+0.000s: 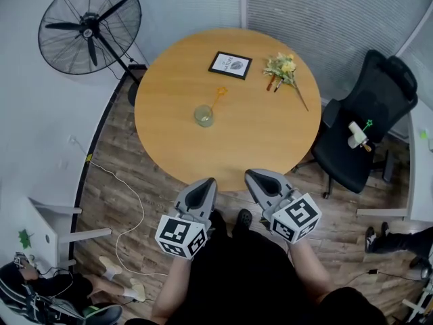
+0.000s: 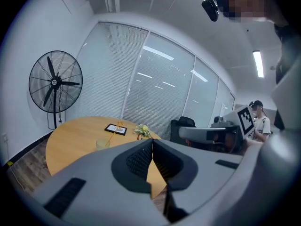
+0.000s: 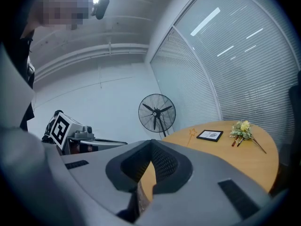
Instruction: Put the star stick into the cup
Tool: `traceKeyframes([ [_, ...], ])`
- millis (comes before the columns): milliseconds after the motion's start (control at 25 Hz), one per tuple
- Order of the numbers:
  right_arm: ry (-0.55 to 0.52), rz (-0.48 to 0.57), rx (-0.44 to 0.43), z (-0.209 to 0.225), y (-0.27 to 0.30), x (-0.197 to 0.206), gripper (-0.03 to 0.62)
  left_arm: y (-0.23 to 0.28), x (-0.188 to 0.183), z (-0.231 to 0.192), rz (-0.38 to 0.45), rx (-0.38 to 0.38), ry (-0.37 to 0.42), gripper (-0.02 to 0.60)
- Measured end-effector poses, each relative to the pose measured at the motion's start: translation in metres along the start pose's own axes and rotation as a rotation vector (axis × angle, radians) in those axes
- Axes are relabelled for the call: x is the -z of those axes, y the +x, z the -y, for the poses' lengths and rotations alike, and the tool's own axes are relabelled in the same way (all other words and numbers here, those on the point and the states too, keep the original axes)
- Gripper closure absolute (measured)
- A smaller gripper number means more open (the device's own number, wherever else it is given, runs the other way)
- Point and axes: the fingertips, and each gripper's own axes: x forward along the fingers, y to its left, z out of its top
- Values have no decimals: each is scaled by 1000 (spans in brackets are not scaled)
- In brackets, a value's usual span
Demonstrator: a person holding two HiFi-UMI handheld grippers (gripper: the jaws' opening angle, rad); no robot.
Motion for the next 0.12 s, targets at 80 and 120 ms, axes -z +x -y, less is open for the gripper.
traceKeyframes([
  [80,-2,-1,4,2,-2,0,586,2,0,3,-1,6,2,582],
  [120,-3,-1,6,3,-3,0,586,3,1,5,-2,8,3,583],
])
